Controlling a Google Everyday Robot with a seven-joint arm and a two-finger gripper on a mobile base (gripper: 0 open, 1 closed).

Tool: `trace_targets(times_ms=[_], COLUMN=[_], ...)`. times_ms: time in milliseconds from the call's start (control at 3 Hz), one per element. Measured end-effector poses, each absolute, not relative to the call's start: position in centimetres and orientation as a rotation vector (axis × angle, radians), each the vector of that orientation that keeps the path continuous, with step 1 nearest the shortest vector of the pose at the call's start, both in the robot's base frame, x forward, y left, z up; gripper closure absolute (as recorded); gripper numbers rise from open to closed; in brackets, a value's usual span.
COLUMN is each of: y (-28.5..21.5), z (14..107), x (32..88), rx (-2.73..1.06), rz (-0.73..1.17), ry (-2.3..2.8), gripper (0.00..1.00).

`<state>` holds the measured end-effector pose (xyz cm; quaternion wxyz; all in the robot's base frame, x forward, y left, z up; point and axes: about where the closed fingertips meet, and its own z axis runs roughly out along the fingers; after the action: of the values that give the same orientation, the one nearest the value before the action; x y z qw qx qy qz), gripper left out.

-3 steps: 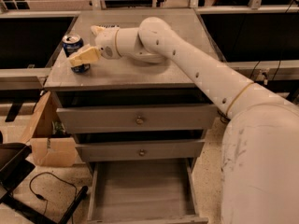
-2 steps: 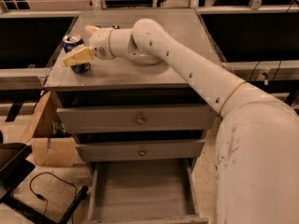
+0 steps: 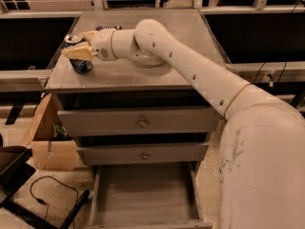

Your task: Place pepsi can into bottom drawer

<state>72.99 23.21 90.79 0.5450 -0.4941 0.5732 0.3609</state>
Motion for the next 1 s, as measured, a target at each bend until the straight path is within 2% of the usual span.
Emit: trace_targets(times_ms=[667,1000], y=[23.2,22.6], z=[90.8,92.3], x=[73.0,73.2], rx=[-1.172,-1.193], rz=[0.856,0.841], ry=[1.36,1.372], gripper=[0.96,1.0])
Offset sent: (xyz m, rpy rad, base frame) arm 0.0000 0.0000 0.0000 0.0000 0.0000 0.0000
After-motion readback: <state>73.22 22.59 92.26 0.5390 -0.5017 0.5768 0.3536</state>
